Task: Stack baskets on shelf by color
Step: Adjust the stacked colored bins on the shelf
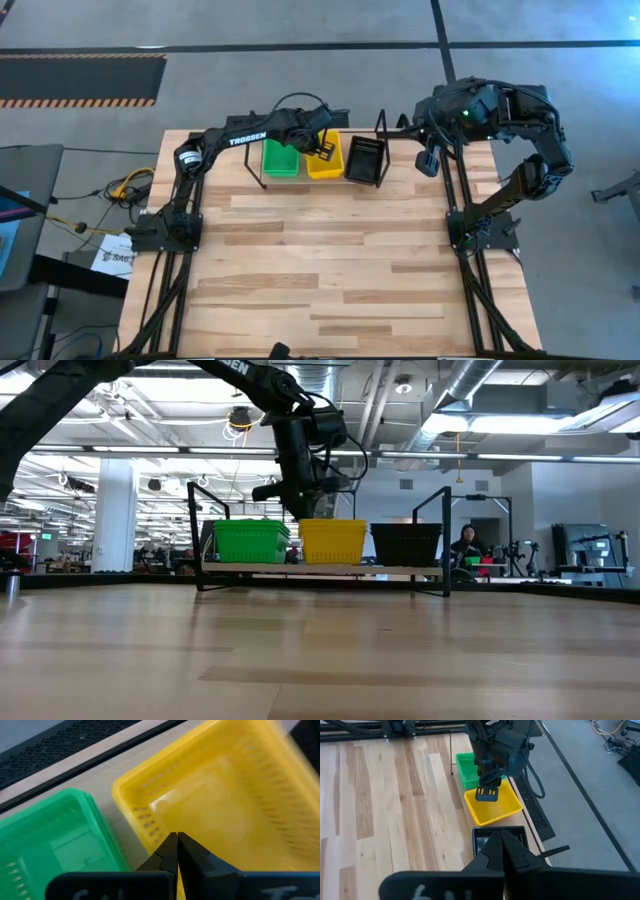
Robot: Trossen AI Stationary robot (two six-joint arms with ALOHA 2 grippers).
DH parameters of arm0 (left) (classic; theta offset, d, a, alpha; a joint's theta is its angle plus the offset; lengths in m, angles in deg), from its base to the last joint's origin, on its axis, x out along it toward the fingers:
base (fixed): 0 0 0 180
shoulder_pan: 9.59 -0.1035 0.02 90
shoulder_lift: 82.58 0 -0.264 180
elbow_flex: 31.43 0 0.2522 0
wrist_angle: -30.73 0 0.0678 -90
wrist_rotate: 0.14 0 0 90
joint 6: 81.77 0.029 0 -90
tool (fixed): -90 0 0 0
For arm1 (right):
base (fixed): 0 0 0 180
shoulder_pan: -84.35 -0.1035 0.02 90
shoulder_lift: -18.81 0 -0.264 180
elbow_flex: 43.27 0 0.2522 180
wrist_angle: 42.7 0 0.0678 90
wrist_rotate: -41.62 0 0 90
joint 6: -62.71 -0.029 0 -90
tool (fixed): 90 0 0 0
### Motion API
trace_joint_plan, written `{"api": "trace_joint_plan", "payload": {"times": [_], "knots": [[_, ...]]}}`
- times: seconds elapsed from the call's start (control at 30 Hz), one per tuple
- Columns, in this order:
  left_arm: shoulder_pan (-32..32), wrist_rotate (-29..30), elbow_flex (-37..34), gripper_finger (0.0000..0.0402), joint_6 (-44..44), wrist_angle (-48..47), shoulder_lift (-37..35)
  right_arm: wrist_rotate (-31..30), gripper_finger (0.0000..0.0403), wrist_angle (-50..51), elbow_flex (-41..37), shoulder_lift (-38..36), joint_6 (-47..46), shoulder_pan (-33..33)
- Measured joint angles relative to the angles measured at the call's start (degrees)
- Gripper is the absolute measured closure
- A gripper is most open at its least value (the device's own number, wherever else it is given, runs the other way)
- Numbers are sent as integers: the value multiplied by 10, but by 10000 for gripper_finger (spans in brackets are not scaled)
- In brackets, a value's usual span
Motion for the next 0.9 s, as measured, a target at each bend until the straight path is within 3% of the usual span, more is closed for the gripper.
{"api": "trace_joint_plan", "payload": {"times": [0.13,0.4,0.57,0.73,0.9], "knots": [[6,-11,8,401,1,6,0,0,402,0,0,0,3,0],[41,-12,88,401,30,-3,-2,0,402,0,0,0,6,0],[73,-3,89,401,30,-43,1,0,402,0,0,0,12,0],[98,49,85,401,26,-119,16,0,402,0,0,0,16,0],[103,61,79,401,17,-124,21,0,402,-2,0,0,19,0]]}}
